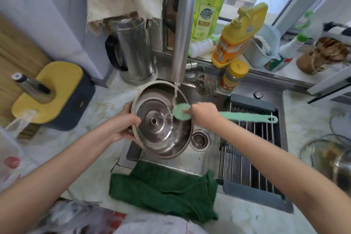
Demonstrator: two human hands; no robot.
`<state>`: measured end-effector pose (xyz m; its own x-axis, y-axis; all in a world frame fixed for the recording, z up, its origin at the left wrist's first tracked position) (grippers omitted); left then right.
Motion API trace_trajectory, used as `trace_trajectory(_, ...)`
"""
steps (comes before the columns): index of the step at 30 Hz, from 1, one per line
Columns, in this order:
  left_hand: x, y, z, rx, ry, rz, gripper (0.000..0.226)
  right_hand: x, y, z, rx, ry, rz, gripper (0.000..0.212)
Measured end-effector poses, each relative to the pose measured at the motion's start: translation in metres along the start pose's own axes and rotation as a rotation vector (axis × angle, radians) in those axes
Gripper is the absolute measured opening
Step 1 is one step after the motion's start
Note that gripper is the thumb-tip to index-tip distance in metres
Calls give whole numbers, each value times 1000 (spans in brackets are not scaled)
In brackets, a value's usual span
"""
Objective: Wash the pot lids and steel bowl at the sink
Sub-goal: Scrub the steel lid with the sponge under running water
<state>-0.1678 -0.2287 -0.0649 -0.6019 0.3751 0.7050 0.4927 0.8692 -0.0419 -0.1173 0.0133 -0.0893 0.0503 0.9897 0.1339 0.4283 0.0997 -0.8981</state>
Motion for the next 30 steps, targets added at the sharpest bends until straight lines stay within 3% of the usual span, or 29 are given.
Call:
trace_trajectory(2,2,5,-1,19,56,22,72,-11,21,-7,-269,28,222,35)
trace_trajectory(4,-2,10,1,24,72,-10,75,-23,41,-21,-561,-78,560,31)
trace_trajectory(5,-4,13,2,25,83,-34,76,-25,44,-28,-623,-132,735,31)
trace_trajectory(7,-10,16,7,33,120,-111,79,-22,48,-42,-560,-144,1021,34)
trace_trajectory(8,-12,15,9,48,146,-160,80,-18,49,-44,-437,-85,1129,35)
trace_trajectory(11,-19,13,14,88,188,-332,89,3,49,-55,81,356,1314,53)
trace_trajectory(13,-21,17,17,69,199,-399,88,17,45,-60,278,594,1464,48)
trace_trajectory(15,-22,27,17,28,199,-425,80,24,43,-57,255,604,1683,42)
trace_trajectory(18,-22,44,15,-63,201,-429,65,22,34,-57,12,547,1930,46)
trace_trajectory(20,-19,52,17,-114,198,-394,58,23,24,-61,14,546,2036,30)
trace_trajectory(22,-13,54,22,-9,301,-195,54,32,10,-67,147,598,1973,21)
trace_trajectory(25,-1,57,29,415,738,598,85,43,-11,-76,348,676,1662,14)
trace_trajectory(26,1,68,32,448,891,828,86,43,-17,-79,379,673,1575,14)
trace_trajectory(28,-2,97,50,246,1031,1167,83,40,-30,-89,424,635,1395,16)
trace_trajectory(30,-6,112,72,114,901,1456,78,37,-40,-97,453,600,1238,19)
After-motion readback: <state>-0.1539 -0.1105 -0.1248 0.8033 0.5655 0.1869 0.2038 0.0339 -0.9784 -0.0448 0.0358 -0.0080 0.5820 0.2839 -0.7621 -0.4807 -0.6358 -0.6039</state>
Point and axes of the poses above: each hand's wrist, its own z-axis towards the middle knuckle, its own y-axis out of the palm, x = y × z, the point moved 3 cm from there along z, towards the middle knuckle, and after that the axes turned 5 degrees about y, right-handed, at the moved point
